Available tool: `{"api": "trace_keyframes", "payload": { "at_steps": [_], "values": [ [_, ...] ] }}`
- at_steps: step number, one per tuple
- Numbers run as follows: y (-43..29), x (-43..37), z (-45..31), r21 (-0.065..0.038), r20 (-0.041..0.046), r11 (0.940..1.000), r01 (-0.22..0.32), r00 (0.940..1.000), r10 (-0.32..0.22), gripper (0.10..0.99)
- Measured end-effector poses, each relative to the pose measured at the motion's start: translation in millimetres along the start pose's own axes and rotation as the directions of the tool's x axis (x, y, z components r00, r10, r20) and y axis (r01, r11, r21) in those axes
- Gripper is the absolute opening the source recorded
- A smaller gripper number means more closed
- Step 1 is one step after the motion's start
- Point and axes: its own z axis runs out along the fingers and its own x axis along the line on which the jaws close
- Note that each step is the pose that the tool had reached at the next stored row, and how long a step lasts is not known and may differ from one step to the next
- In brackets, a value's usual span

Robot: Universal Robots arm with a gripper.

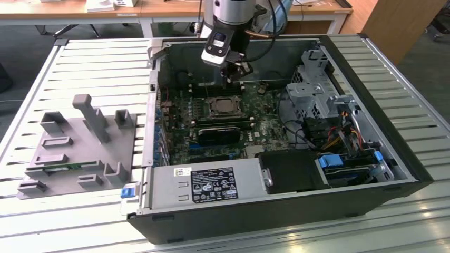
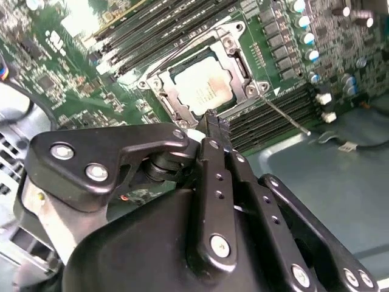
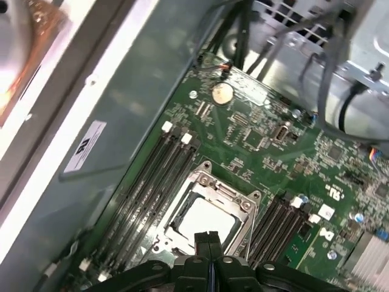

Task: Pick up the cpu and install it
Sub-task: 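Install the first cpu locking lever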

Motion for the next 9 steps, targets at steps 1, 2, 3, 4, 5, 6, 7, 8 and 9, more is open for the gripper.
{"api": "trace_keyframes", "payload": {
  "at_steps": [1,2,3,4,5,6,7,8,9],
  "values": [
    [0.0,0.0,0.0,0.0,-0.0003,0.9999,0.016,0.9999,-0.016,0.106],
    [0.0,0.0,0.1,0.001,-0.0005,0.9995,0.032,0.9995,-0.032,0.106],
    [0.0,0.0,0.2,0.001,-0.0009,0.9988,0.049,0.9988,-0.049,0.106],
    [0.0,0.0,0.3,0.001,-0.0011,0.9978,0.066,0.9978,-0.066,0.106],
    [0.0,0.0,0.3,0.002,-0.0014,0.9964,0.084,0.9964,-0.084,0.106],
    [0.0,0.0,0.4,0.002,-0.0018,0.9948,0.102,0.9948,-0.102,0.106],
    [0.0,0.0,0.4,0.002,-0.0021,0.9928,0.12,0.9928,-0.12,0.106],
    [0.0,0.0,0.5,0.003,-0.0024,0.9905,0.137,0.9905,-0.137,0.106],
    [0.0,0.0,0.5,0.003,-0.0028,0.9881,0.154,0.9881,-0.154,0.106]
  ]
}}
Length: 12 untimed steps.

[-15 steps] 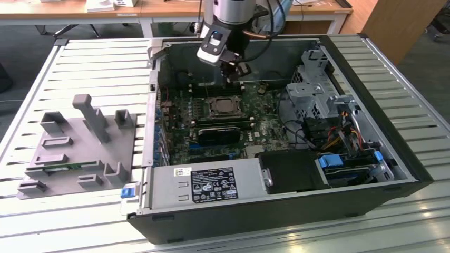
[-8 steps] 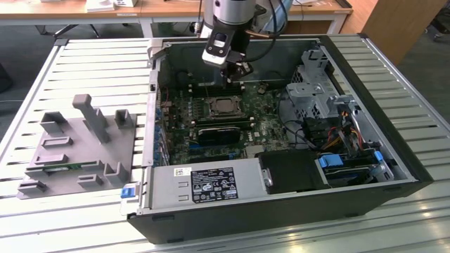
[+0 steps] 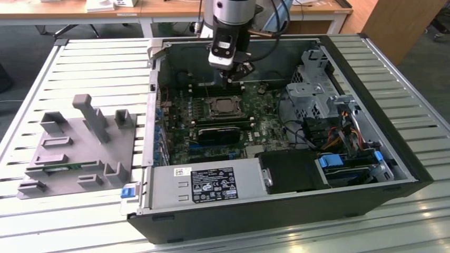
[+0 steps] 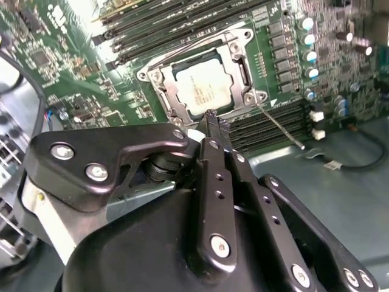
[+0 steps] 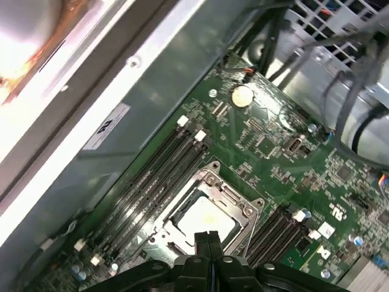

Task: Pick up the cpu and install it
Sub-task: 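Install the first cpu locking lever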

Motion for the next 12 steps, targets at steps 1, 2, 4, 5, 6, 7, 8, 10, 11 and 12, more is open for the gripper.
{"api": "trace_keyframes", "payload": {
  "at_steps": [1,2,4,5,6,7,8,10,11,12],
  "values": [
    [0.0,0.0,0.1,0.0,-0.0003,0.9999,0.017,0.9999,-0.017,0.106],
    [0.0,0.0,0.1,0.001,-0.0006,0.9995,0.033,0.9995,-0.033,0.106],
    [0.0,0.0,0.2,0.001,-0.0011,0.9979,0.064,0.9979,-0.064,0.106],
    [0.0,0.0,0.3,0.002,-0.0014,0.9968,0.08,0.9968,-0.08,0.106],
    [0.0,0.0,0.3,0.002,-0.0017,0.9953,0.096,0.9953,-0.096,0.106],
    [0.0,0.0,0.4,0.002,-0.002,0.9937,0.112,0.9937,-0.112,0.106],
    [0.0,0.0,0.4,0.002,-0.0023,0.9917,0.129,0.9917,-0.129,0.106],
    [0.0,0.0,0.5,0.003,-0.0029,0.9872,0.16,0.9872,-0.16,0.106],
    [0.0,0.0,0.5,0.003,-0.0032,0.9845,0.175,0.9846,-0.175,0.106],
    [0.0,0.0,0.5,0.004,-0.0035,0.9817,0.19,0.9817,-0.19,0.106]
  ]
}}
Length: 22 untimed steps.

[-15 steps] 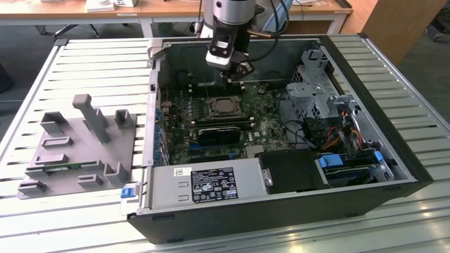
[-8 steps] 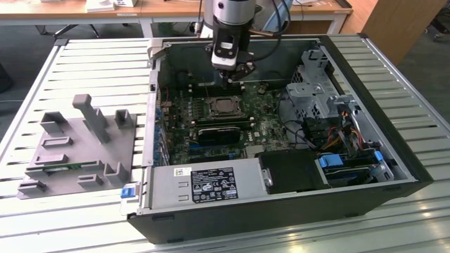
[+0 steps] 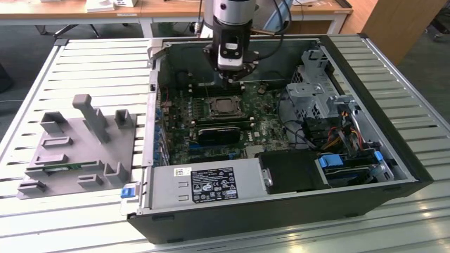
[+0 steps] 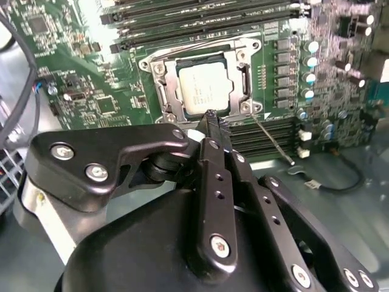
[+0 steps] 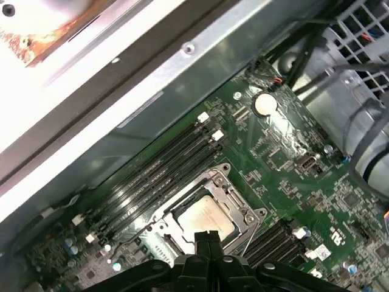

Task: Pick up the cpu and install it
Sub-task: 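Install the first cpu locking lever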

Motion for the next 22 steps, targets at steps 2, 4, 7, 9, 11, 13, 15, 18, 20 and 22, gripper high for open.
{"api": "trace_keyframes", "payload": {
  "at_steps": [2,4,7,9,11,13,15,18,20,22],
  "values": [
    [0.0,0.0,0.1,0.001,-0.0005,0.9995,0.031,0.9995,-0.031,0.106],
    [0.0,0.0,0.1,0.001,-0.001,0.9981,0.061,0.9981,-0.061,0.106],
    [0.0,0.0,0.1,0.002,-0.0018,0.9951,0.099,0.9951,-0.099,0.106],
    [0.0,0.0,0.1,0.002,-0.0023,0.9919,0.127,0.9919,-0.127,0.106],
    [0.0,0.0,0.2,0.003,-0.003,0.9866,0.163,0.9866,-0.163,0.106],
    [0.0,0.0,0.5,0.004,-0.0037,0.9801,0.198,0.9801,-0.198,0.106],
    [0.0,0.0,0.7,0.004,-0.0045,0.9722,0.234,0.9722,-0.234,0.106],
    [0.0,0.0,1.0,0.005,-0.0056,0.9581,0.286,0.9581,-0.286,0.106],
    [0.0,0.0,1.2,0.006,-0.0064,0.9469,0.321,0.9469,-0.321,0.106],
    [0.0,0.0,1.2,0.006,-0.0074,0.9351,0.354,0.9351,-0.354,0.106]
  ]
}}
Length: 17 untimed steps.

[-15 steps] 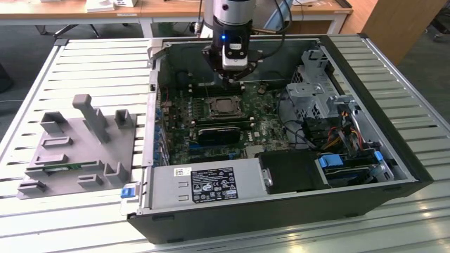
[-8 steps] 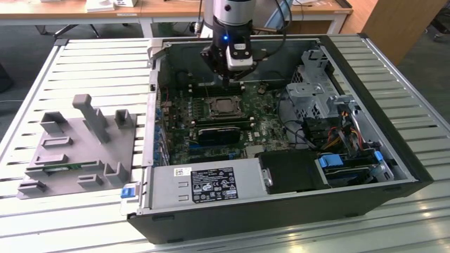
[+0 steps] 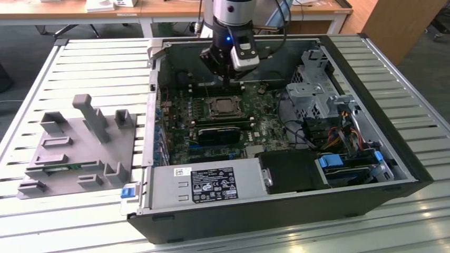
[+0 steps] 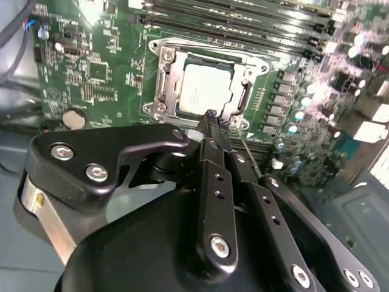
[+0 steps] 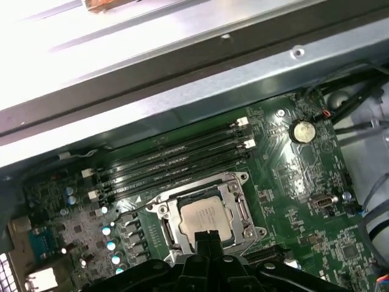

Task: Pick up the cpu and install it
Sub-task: 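Install the first cpu locking lever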

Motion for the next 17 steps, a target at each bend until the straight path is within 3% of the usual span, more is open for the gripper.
{"api": "trace_keyframes", "payload": {
  "at_steps": [2,4,6,10,17],
  "values": [
    [0.0,0.0,0.1,-0.004,-0.0019,0.9997,0.026,0.9997,-0.026,0.106],
    [0.0,0.0,0.3,-0.018,-0.0061,0.999,0.041,0.9991,-0.042,0.106],
    [0.0,0.0,0.8,-0.024,-0.0028,0.9984,0.052,0.9986,-0.052,0.106],
    [0.0,0.0,1.5,-0.025,0.0017,0.9946,0.101,0.9949,-0.101,0.106],
    [-0.1,0.0,3.4,-0.023,0.0023,0.9822,0.186,0.9825,-0.186,0.106]
  ]
}}
